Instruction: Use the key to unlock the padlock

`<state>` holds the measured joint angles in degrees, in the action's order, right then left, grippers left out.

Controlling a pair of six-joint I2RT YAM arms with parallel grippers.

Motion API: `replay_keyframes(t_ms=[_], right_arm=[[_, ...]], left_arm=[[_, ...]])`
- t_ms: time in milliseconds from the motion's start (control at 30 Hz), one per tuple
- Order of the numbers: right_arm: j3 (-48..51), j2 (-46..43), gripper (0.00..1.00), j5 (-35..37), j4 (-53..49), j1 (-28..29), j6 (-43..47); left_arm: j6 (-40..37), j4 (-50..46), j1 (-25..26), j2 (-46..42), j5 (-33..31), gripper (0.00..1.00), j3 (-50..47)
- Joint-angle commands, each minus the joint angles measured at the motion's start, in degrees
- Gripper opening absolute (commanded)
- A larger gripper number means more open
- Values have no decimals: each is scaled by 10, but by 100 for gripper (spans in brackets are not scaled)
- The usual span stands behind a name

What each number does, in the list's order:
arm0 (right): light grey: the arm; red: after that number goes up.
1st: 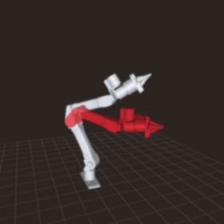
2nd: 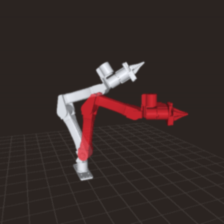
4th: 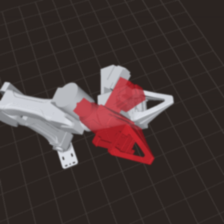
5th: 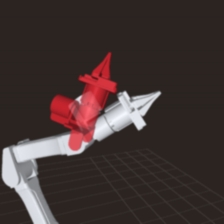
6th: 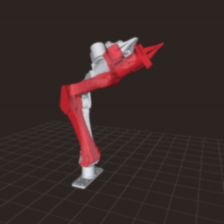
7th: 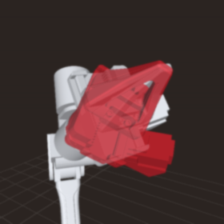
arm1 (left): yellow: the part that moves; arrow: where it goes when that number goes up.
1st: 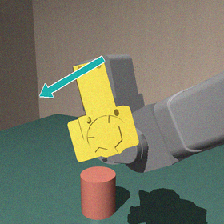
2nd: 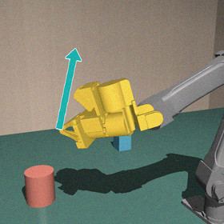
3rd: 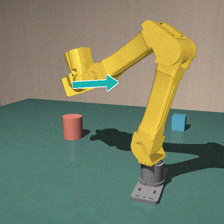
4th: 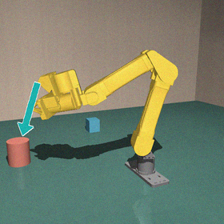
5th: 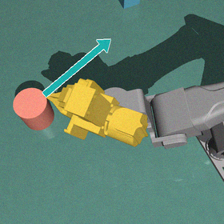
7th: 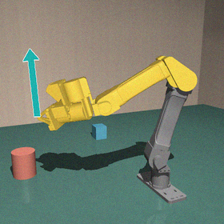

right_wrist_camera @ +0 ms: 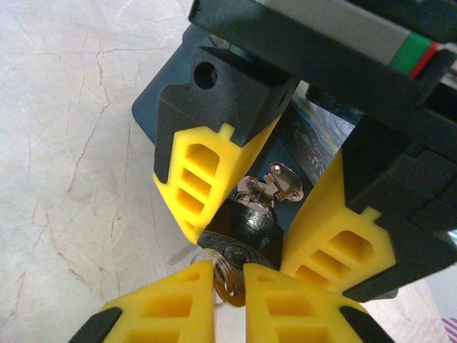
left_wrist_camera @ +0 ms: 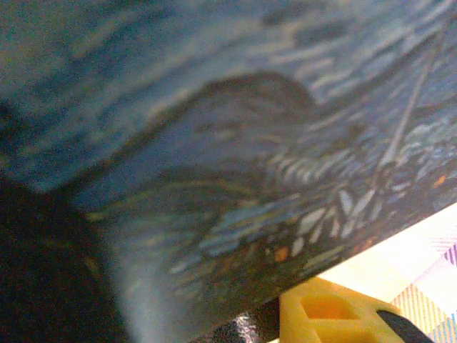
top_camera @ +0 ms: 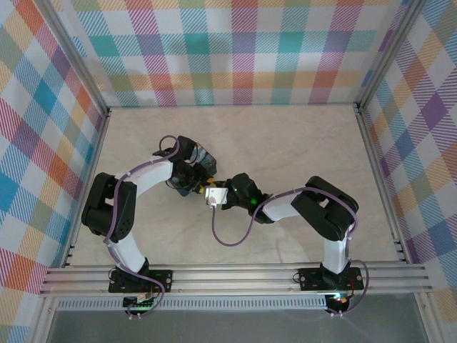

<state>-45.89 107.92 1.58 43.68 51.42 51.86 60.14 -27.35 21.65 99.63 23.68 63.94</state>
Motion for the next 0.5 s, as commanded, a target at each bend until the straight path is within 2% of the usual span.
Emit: replay_keyframes(t_ms=[0, 100, 233, 333, 467], right_arm=[[-16, 15, 13, 6, 3, 0, -18], [-14, 14, 7, 18, 6, -2, -36], [-21, -8, 1, 8, -32, -3, -106], [-28, -26, 0, 17, -66, -4, -216], [-12, -33, 0, 72, -66, -4, -434]], left_arm=[[21, -40, -1, -2, 64, 11, -21], [22, -37, -1, -5, 67, 11, -24], [22, -37, -1, -10, 65, 10, -29], [28, -30, -1, -13, 63, 10, -35], [41, -15, -1, -16, 61, 10, -46]])
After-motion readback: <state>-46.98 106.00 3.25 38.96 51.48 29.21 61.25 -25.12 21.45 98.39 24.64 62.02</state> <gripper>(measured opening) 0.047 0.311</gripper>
